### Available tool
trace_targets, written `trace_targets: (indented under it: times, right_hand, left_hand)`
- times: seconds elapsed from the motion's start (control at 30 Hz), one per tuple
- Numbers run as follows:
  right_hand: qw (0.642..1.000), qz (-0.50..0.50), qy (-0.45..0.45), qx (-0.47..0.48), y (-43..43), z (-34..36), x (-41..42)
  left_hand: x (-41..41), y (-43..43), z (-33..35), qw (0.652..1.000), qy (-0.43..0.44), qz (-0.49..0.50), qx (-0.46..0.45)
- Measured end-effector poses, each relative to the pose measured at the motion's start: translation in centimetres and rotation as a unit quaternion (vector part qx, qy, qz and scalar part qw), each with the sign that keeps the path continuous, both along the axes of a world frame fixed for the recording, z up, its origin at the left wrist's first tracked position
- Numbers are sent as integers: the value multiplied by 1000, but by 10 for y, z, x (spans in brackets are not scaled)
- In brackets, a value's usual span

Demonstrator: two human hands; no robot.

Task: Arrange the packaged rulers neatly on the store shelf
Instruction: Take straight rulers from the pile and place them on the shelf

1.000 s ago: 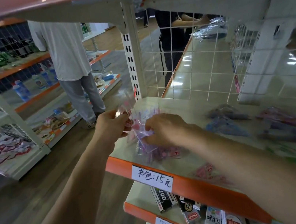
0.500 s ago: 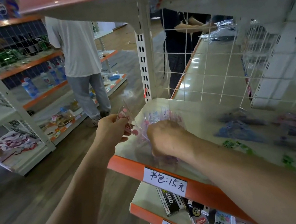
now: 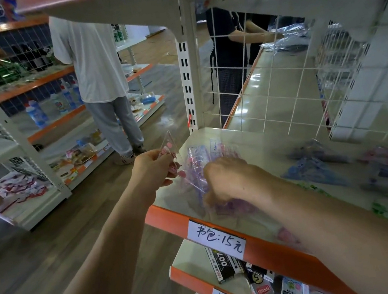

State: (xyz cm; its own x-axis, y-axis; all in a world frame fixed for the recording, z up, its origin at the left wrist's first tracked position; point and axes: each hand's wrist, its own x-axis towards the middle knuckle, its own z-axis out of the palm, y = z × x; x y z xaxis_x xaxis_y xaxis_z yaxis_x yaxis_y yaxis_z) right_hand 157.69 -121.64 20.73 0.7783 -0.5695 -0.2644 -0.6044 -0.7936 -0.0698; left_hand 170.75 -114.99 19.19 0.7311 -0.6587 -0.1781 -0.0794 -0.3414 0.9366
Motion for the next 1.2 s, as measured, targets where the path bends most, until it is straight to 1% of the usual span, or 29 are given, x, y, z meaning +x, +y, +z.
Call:
trace_targets:
  times: [0.07, 0.2, 0.33, 0.43, 0.5, 0.57, 0.63, 0.83, 0.93, 1.0, 1.03, 1.07, 1.1, 1.13, 1.2]
  right_hand:
    - [1000, -9, 6, 12, -4, 2, -2]
    - [1000, 13, 0, 12, -3, 6, -2]
    - [1000, -4, 4, 26, -10, 4, -3]
    - [1000, 0, 21, -15, -13, 0, 1]
    - [999, 1, 2, -52, -13, -4, 8]
    - [999, -1, -22, -43, -13, -8, 16]
    - [999, -5, -28, -23, -14, -11, 23]
    - [997, 7, -67, -29, -12, -10, 31]
    - [993, -30, -112, -5, -22, -5, 25]
    - [986, -71, -145, 44, -33, -5, 18]
    - [977, -94, -173, 85, -39, -7, 15]
    - [959, -119, -215, 141, -44, -8, 12]
    - [931, -146, -262, 208, -49, -8, 8]
    - [894, -172, -306, 278, -52, -8, 4]
    - [826, -198, -358, 387, -56, -8, -6]
  left_hand:
    - [-1, -1, 0, 1000, 1, -2, 1]
    - [-4, -3, 2, 1000, -4, -6, 3]
    - [-3, -2, 4, 1000, -12, -5, 4]
    - [-4, -2, 5, 1000, -12, -2, 9]
    - [-5, -4, 5, 1000, -7, 1, 6]
    - [-6, -4, 5, 1000, 0, 6, 0]
    - [-6, -4, 5, 1000, 2, 6, -3]
    - [-1, 1, 5, 1000, 0, -1, -13]
    - [4, 4, 6, 999, 7, 19, -40]
    - [7, 4, 8, 996, 12, 46, -73]
    - [7, 4, 10, 995, 8, 57, -87]
    - [7, 3, 11, 993, 6, 66, -97]
    - [8, 2, 12, 992, 8, 73, -106]
    - [7, 1, 12, 991, 12, 76, -110]
    - [4, -1, 14, 992, 12, 64, -110]
